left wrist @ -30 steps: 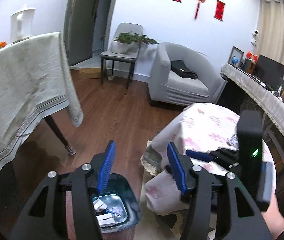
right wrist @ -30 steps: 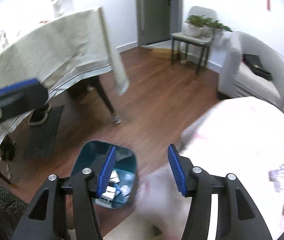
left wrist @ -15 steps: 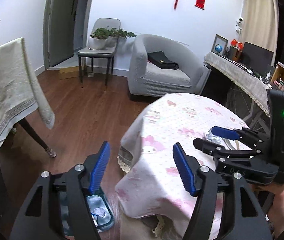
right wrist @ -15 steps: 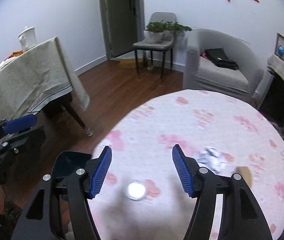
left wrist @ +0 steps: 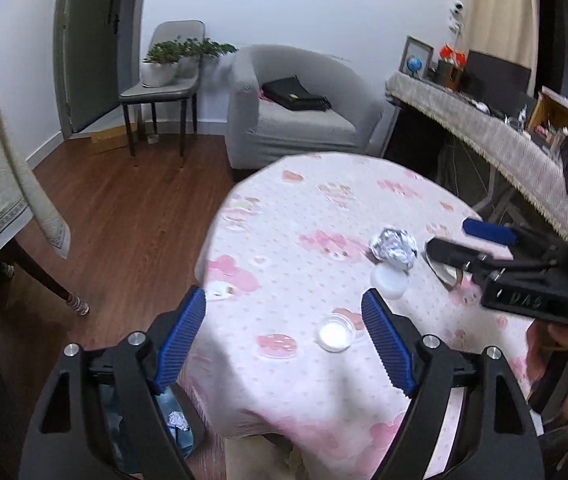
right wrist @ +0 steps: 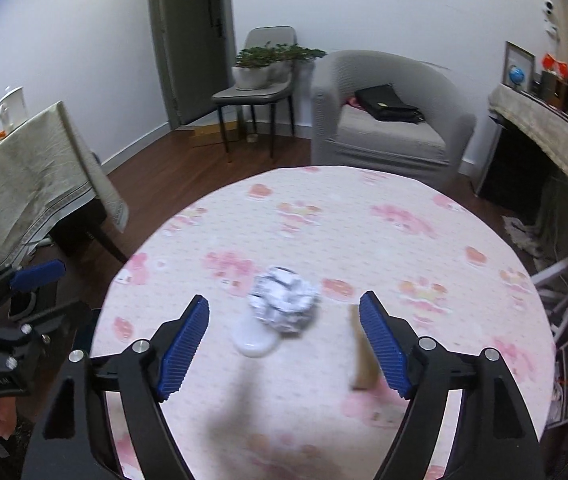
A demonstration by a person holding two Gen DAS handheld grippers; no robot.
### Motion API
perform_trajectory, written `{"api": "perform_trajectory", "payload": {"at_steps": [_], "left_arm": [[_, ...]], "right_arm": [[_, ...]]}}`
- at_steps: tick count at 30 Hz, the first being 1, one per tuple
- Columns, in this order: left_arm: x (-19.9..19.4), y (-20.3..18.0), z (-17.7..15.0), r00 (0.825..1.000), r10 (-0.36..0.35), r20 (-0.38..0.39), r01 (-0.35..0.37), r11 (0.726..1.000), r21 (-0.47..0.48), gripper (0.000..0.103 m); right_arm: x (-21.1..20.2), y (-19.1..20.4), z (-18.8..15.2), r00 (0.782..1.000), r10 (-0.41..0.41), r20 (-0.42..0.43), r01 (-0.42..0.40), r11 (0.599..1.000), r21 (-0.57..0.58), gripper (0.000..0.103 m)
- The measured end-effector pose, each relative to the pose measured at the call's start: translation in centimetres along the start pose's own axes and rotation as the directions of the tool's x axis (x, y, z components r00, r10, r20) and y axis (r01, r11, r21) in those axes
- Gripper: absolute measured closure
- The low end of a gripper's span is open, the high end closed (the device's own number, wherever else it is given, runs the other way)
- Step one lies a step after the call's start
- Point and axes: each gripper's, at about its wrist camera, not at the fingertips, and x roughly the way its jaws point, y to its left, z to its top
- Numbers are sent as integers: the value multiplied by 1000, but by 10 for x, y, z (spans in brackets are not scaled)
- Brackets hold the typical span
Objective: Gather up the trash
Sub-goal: 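Move both open grippers back over the table, then grasp the clear plastic cup with the left gripper while the right grasps the cardboard ring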
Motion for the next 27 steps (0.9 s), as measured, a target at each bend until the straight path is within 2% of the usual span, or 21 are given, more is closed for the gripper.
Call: {"api": "perform_trajectory", "payload": {"at_steps": [8, 15, 23, 27], "left_arm": [[28, -24, -10, 999, 17, -52, -13, 997, 77, 20], [49, -31, -20, 994, 32, -108, -22, 995, 95, 29], [62, -42, -26, 990, 66, -127, -48, 989, 138, 43], [61, -44, -26, 991, 62, -122, -45, 989, 141, 57]], "right_arm": [[-6, -37, -8, 999, -32, -6, 32, 998, 53, 24], [-5, -58, -13, 999, -49, -18, 50, 995, 90, 23], [-8, -69, -16, 998, -58, -19, 59, 993, 104, 23], [-9, -75, -18, 998, -65, -20, 67, 991, 116, 23]]}}
